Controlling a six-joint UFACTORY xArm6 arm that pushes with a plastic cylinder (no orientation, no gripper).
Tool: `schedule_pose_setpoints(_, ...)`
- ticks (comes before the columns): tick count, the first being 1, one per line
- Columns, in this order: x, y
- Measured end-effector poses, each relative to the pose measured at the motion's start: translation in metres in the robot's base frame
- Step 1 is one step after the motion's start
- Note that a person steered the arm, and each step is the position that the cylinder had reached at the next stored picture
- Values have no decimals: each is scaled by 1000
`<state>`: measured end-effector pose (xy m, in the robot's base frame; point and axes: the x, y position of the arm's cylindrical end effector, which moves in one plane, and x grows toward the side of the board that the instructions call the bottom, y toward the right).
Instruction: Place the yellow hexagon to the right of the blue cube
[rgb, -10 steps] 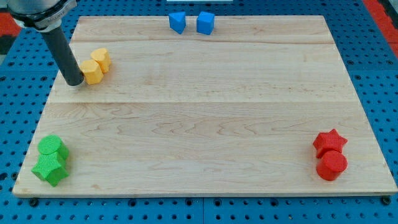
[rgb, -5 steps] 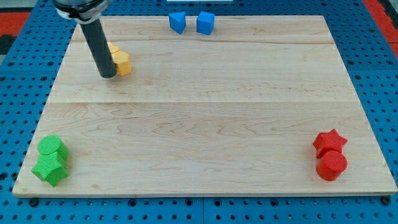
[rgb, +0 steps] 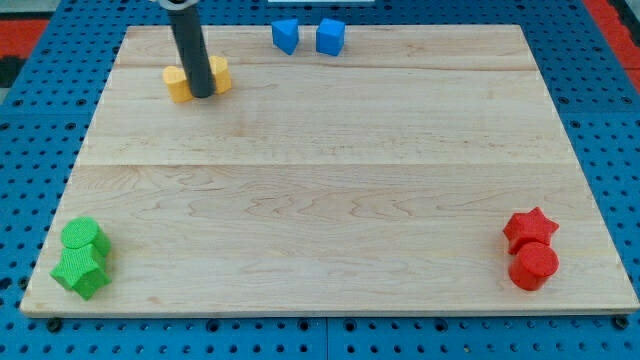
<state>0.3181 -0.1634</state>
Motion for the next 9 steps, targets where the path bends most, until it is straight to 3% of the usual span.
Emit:
schedule_pose_setpoints(3,-42,11)
schedule_pose_setpoints(4,-35,67)
schedule_pose_setpoints(5,-35,87)
schedule_pose_setpoints(6,-58,67)
schedule_pose_setpoints(9,-4,196)
